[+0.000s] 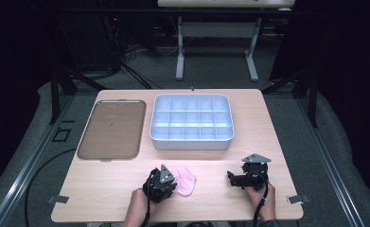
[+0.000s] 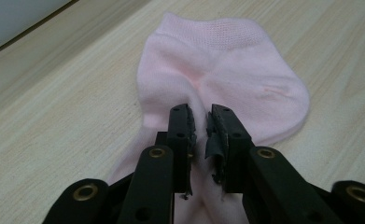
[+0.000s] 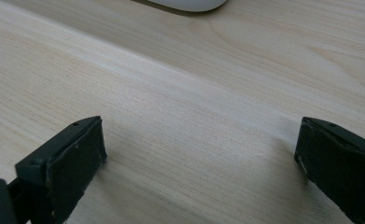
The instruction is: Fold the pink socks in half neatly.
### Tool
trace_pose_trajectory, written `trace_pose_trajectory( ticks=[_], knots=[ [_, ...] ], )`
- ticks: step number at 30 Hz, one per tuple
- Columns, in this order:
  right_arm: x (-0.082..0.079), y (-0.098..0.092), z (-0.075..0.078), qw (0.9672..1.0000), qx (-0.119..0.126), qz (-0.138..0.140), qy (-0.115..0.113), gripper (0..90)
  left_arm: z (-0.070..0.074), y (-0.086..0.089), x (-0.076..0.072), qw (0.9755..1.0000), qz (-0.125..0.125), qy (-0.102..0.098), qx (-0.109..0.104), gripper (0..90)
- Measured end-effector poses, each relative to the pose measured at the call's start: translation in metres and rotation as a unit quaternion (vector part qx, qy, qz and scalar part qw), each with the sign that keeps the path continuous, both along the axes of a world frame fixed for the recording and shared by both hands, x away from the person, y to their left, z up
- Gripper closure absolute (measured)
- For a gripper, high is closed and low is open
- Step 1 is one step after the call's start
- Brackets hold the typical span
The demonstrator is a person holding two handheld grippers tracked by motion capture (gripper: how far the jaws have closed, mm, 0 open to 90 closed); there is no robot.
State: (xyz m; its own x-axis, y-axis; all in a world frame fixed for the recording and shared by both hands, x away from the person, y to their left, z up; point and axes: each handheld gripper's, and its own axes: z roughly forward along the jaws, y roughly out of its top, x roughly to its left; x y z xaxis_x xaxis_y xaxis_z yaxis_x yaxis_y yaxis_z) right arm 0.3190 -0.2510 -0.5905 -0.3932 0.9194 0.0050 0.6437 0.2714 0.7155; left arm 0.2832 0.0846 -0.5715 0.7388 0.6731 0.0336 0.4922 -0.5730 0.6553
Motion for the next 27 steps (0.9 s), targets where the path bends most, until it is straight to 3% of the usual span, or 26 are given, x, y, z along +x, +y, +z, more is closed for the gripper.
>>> trace_pose_trajectory(
  ticks=[6,15,20,27],
  knots=[
    [0.000,0.000,0.000,1.0000,0.000,0.000,0.001,1.3,0.002,0.006,0.000,0.9997,-0.002,0.001,-0.024,80.7],
    [0.000,0.000,0.000,1.0000,0.000,0.000,0.000,1.3,0.022,0.009,-0.005,0.9983,-0.007,-0.012,-0.057,80.7],
    [0.000,0.000,0.000,1.0000,-0.001,0.000,0.001,1.3,0.040,-0.003,-0.009,0.9968,-0.025,-0.031,-0.069,80.7],
    [0.000,0.000,0.000,1.0000,-0.001,0.000,0.001,1.4,0.042,-0.024,-0.003,0.9953,-0.050,-0.032,-0.077,80.6]
  ],
)
